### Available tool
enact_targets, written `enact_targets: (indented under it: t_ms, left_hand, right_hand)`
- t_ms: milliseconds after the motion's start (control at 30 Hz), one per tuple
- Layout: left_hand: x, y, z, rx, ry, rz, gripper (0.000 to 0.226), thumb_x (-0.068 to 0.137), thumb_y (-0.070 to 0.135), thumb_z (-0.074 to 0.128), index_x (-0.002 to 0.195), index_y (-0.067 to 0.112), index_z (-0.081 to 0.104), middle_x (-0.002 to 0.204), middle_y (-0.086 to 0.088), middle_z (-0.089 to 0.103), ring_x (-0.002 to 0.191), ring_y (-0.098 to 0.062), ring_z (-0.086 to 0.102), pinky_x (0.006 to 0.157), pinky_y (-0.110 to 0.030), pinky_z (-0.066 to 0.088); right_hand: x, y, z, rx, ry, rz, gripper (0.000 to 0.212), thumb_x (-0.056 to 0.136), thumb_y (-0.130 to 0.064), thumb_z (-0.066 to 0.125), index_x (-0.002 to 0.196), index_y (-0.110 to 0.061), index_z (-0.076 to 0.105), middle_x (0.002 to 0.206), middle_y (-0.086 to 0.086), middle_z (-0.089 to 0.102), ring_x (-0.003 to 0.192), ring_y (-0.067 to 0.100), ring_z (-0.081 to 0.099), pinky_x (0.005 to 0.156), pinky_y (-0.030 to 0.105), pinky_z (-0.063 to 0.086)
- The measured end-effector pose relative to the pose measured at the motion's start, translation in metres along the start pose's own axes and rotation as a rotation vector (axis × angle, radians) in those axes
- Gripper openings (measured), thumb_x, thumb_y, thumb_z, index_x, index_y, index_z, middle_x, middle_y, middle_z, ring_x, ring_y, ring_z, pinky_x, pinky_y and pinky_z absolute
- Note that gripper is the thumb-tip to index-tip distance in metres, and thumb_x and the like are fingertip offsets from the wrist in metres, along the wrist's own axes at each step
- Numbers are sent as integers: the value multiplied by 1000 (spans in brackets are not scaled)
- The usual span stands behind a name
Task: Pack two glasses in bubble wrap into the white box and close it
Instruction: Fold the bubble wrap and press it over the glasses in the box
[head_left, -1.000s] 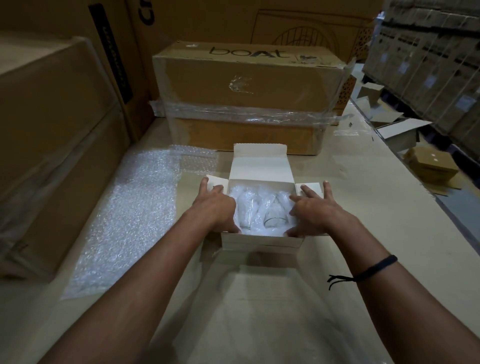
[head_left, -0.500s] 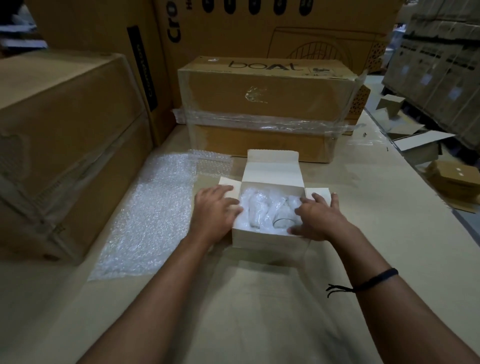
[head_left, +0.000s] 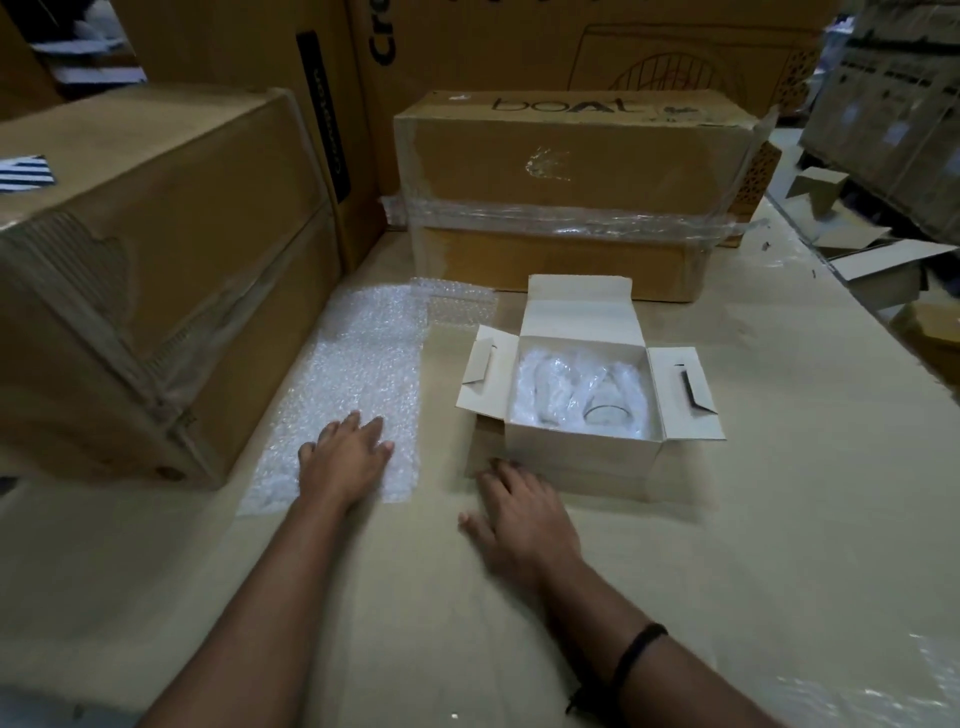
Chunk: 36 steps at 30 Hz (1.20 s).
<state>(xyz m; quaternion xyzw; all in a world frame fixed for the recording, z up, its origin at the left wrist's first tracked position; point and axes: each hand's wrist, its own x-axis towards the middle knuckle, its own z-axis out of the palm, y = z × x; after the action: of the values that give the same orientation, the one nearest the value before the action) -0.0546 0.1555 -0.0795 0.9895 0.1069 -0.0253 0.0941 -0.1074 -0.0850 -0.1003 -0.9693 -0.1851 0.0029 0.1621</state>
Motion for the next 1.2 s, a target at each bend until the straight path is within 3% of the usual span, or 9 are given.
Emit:
enact_targets:
  t_ms: [133, 300, 433, 600, 733, 833, 1000, 1100, 1200]
  left_hand:
    - [5, -9, -11, -152, 137, 81, 31, 91, 44, 56, 118, 32, 67, 143, 5, 50, 130, -19, 44, 103, -41, 31]
    - [-8, -29, -17, -291, -84, 351, 40, 68, 53, 79, 103, 34, 73, 137, 14, 53, 127, -10, 47, 110, -39, 32]
    - [-8, -35, -9, -413, -35, 371, 19, 75, 41, 69, 83, 25, 75, 127, 7, 62, 119, -15, 54, 102, -40, 41]
    - [-16, -33, -16, -670, 278, 270, 14, 88, 23, 69, 87, 10, 75, 96, -1, 64, 93, -21, 58, 80, -35, 47]
    - [-40, -30, -26, -690, 315, 324, 12, 90, 19, 66, 91, 11, 75, 85, 0, 67, 76, -11, 57, 69, -18, 40]
    - [-62, -26, -25, -689, 271, 374, 7, 87, 19, 70, 89, 16, 75, 84, 5, 68, 72, -8, 57, 68, -23, 44]
    - [-104, -10, -5, -623, 170, 530, 9, 82, 32, 72, 87, 25, 76, 81, 10, 70, 68, -8, 60, 67, -31, 52]
    - [-117, -2, 4, -640, 122, 609, 20, 79, 41, 66, 86, 26, 77, 80, 10, 71, 67, -7, 60, 66, -34, 52]
    - [-121, 0, 5, -721, 110, 656, 28, 79, 52, 64, 81, 26, 76, 77, 12, 71, 67, -6, 59, 70, -38, 50]
  right_hand:
    - [-1, -2, 3, -37, 117, -5, 49, 88, -56, 41, 120, -23, 56, 132, 3, 55, 121, 25, 49, 99, 39, 38]
    - [-3, -5, 6, -49, 214, 0, 43, 86, -52, 50, 114, -22, 62, 124, 1, 60, 116, 23, 53, 95, 35, 41]
    - [-4, -7, 3, -44, 223, 13, 45, 85, -52, 53, 115, -20, 63, 126, 2, 61, 117, 23, 54, 97, 35, 41]
    - [-2, -7, 5, -32, 159, 53, 50, 86, -55, 48, 122, -24, 61, 135, -1, 56, 125, 21, 48, 104, 34, 34]
    - [-2, -10, 2, -14, 126, 103, 57, 85, -60, 39, 125, -26, 60, 137, -3, 55, 127, 20, 47, 104, 34, 35]
    - [-2, -6, 4, 8, 70, 117, 58, 85, -60, 34, 121, -26, 64, 133, -3, 58, 125, 19, 50, 104, 33, 36]
    - [1, -31, -32, 781, 220, 470, 50, 99, -54, 37, 87, -22, 74, 75, -17, 67, 69, -8, 62, 63, 11, 43]
    - [5, -53, -39, 917, 153, 471, 36, 91, -44, 63, 106, -12, 67, 81, -6, 66, 68, 4, 63, 48, 9, 40]
    - [2, -61, -38, 861, 0, 490, 53, 79, -4, 76, 124, -16, 51, 92, 10, 64, 63, 18, 58, 37, 14, 37]
